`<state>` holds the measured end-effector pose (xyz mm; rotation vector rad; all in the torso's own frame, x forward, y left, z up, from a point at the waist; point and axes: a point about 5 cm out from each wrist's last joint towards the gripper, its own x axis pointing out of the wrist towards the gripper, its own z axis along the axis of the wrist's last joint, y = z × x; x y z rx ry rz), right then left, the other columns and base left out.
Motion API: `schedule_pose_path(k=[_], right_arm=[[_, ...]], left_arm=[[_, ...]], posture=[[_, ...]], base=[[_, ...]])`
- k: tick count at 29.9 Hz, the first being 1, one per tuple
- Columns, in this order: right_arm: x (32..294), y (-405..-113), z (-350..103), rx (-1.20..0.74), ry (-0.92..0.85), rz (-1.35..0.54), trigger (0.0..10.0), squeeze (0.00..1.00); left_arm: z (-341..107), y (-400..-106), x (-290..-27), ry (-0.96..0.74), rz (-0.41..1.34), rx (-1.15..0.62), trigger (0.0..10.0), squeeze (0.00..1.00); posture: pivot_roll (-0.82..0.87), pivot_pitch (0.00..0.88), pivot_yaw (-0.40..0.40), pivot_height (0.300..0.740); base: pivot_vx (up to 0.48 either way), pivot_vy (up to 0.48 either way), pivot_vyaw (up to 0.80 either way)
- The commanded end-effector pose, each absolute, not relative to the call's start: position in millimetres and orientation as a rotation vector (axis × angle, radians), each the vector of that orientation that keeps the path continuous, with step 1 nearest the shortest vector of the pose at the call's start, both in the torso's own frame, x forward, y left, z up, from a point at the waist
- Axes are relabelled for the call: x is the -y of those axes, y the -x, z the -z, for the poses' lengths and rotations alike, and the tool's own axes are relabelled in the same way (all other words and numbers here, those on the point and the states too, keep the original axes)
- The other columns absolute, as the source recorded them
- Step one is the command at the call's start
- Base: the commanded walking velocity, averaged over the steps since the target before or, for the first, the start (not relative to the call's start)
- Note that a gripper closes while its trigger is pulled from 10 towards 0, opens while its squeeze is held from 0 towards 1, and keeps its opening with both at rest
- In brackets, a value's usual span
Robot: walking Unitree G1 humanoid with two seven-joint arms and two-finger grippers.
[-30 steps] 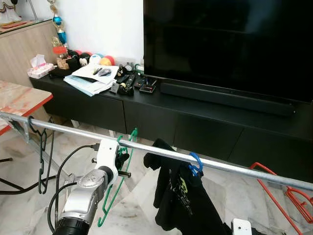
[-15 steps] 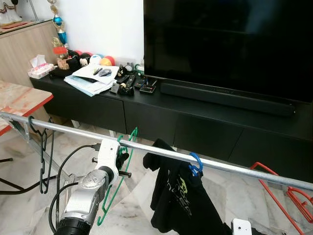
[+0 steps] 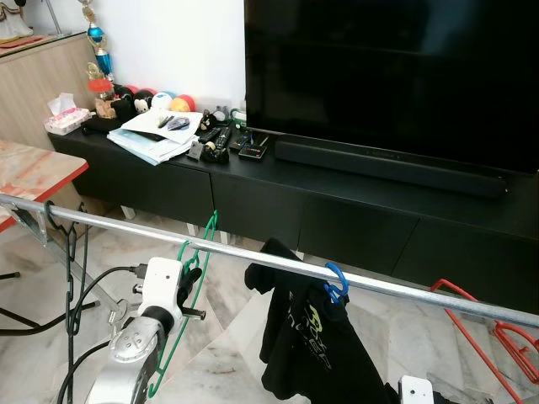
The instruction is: Hang hanger
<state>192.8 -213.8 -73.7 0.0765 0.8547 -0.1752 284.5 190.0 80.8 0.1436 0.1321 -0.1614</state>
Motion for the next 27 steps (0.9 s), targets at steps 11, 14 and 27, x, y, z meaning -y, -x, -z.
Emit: schedule_pose_path(k=[11, 14, 27], right_arm=[[214, -196, 71, -0.821, -0.083, 0.212, 10.0, 0.0], [215, -196, 71, -0.805, -0.097, 0.232, 10.0, 0.0], [230, -186, 71, -0.781, -0.11, 0.295, 10.0, 0.0]], left_arm=[[8, -232, -231, -0.233, 0.039, -0.48, 10.0, 0.0], [34, -212, -237, -0.187, -0.008, -0.609, 10.0, 0.0], [85, -157, -223, -0.17, 0.005, -0.942, 10.0, 0.0]], posture=[[0.13, 0.0, 0.011, 0.74], [0.13, 0.0, 0.012, 0.74], [0.11, 0.0, 0.004, 0.74]], base=[[0.0, 0.0, 0.0], [0.0, 0.0, 0.0], [0.0, 0.0, 0.0]])
